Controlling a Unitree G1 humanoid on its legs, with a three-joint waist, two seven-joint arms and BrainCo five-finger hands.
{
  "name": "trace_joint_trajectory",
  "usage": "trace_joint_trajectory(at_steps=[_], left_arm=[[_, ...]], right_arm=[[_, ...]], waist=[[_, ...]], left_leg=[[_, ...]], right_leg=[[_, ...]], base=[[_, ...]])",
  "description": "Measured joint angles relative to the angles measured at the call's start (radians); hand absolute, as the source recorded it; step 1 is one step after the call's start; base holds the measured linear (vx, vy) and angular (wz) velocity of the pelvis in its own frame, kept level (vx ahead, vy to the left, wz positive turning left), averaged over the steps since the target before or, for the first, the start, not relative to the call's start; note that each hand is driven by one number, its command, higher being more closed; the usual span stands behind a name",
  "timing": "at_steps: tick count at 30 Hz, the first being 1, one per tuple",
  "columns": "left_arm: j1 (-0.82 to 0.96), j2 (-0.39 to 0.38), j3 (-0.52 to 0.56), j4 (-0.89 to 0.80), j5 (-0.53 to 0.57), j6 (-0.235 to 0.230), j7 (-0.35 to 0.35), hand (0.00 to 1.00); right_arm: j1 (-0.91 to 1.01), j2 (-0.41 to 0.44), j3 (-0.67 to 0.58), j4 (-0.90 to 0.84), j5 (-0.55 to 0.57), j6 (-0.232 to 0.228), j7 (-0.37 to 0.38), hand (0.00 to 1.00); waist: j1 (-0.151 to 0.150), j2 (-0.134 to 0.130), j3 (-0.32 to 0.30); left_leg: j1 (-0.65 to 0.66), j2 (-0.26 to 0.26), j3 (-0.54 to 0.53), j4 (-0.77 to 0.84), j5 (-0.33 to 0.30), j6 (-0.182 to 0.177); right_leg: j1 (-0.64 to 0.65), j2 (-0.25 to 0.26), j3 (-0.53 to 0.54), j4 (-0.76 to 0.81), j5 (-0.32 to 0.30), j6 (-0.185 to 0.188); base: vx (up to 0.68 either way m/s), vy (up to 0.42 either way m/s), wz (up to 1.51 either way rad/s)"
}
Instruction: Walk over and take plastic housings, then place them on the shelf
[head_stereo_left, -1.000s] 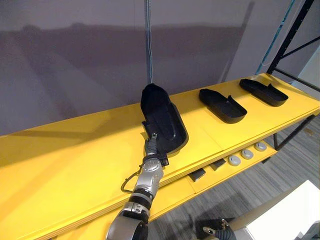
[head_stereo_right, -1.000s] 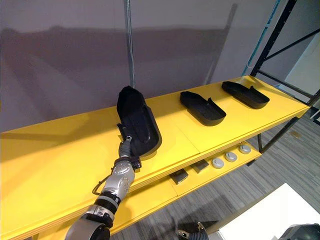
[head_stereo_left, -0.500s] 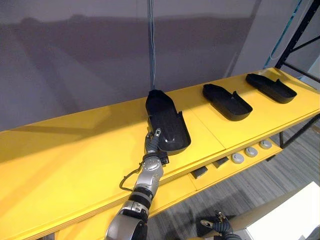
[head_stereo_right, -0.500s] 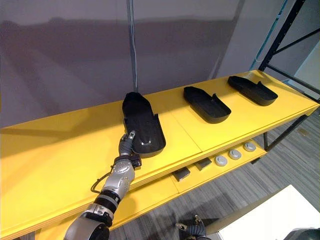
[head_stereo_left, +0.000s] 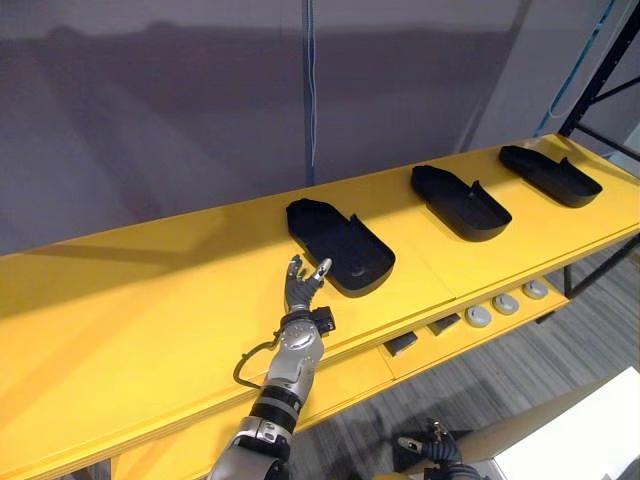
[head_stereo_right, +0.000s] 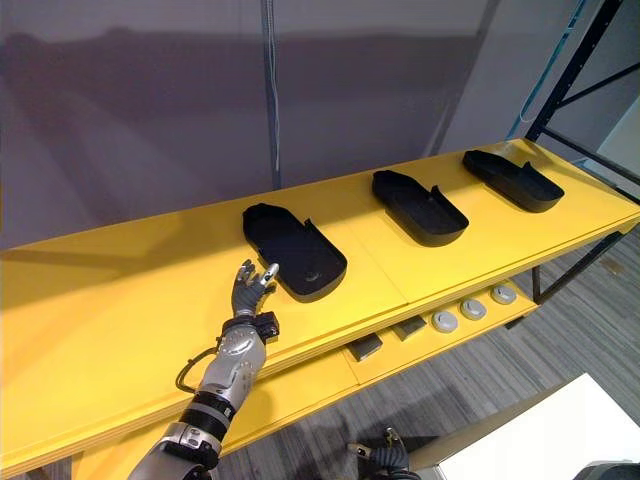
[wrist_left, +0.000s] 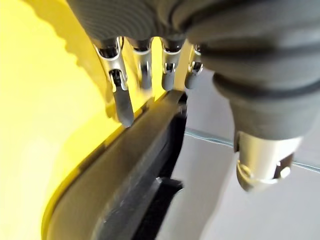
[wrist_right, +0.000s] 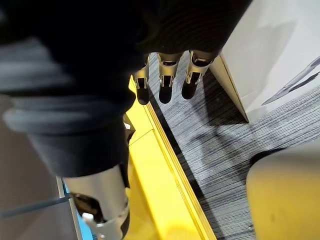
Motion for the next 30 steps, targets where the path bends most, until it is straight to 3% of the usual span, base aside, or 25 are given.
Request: trace_joint_trajectory(at_steps=[8, 10, 15, 19, 20, 26, 30], left_arm=[[0.086, 0.043, -0.009, -0.131, 0.001, 0.000, 0.001, 0.00], [0.090, 0.045, -0.029, -0.170, 0.023, 0.001, 0.002, 0.00], [0.117, 0.054, -0.066, -0.298, 0.110, 0.000, -0.001, 0.00], [0.125, 0.057, -0.120, -0.365, 0.173, -0.002, -0.057, 0.00], [0.126, 0.058, -0.145, -0.380, 0.191, -0.004, -0.084, 1.00], [0.125, 0.066, -0.282, -0.419, 0.212, -0.013, -0.234, 1.00], [0.110, 0.068, -0.382, -0.410, 0.229, -0.014, -0.299, 1.00]], right_arm=[[0.014, 0.019, 0.002, -0.013, 0.000, 0.000, -0.002, 0.00], [0.035, 0.020, 0.002, -0.035, 0.000, 0.000, -0.002, 0.00], [0.046, 0.019, 0.002, -0.041, 0.001, -0.001, -0.002, 0.00], [0.056, 0.019, 0.002, -0.047, 0.005, -0.002, 0.000, 0.00], [0.059, 0.019, 0.002, -0.050, 0.005, -0.002, 0.000, 0.00], [0.080, 0.017, 0.003, -0.067, 0.006, -0.004, 0.016, 0.00], [0.077, 0.014, 0.003, -0.059, 0.005, -0.004, 0.030, 0.00]], waist=[[0.016, -0.005, 0.001], [0.038, -0.006, 0.001], [0.049, -0.012, -0.002], [0.060, -0.015, -0.004], [0.061, -0.015, -0.005], [0.060, -0.018, -0.024], [0.058, -0.017, -0.030]], left_leg=[[0.001, 0.001, -0.004, 0.001, 0.000, 0.000], [-0.001, 0.001, -0.005, 0.001, 0.000, 0.000], [-0.001, 0.001, -0.005, 0.005, 0.000, 0.001], [-0.001, 0.000, -0.005, 0.009, -0.003, 0.004], [-0.001, -0.001, -0.005, 0.009, -0.003, 0.004], [-0.007, -0.002, -0.003, 0.006, -0.004, 0.006], [-0.009, -0.003, 0.002, 0.005, -0.003, 0.006]], right_leg=[[0.008, 0.000, -0.009, -0.006, -0.001, 0.000], [0.006, 0.000, -0.010, -0.006, -0.001, 0.000], [0.009, -0.002, -0.012, -0.004, -0.002, -0.001], [0.010, -0.003, -0.013, -0.001, -0.003, 0.000], [0.010, -0.004, -0.013, 0.000, -0.003, 0.000], [-0.001, -0.004, -0.010, -0.001, -0.003, 0.000], [-0.006, -0.004, -0.006, -0.001, -0.003, 0.000]], base=[[-0.01, 0.002, 0.02], [-0.01, 0.001, 0.02], [0.00, 0.000, 0.00], [0.00, 0.000, 0.00], [0.00, 0.000, 0.00], [0.00, 0.000, 0.00], [0.00, 0.000, -0.03]])
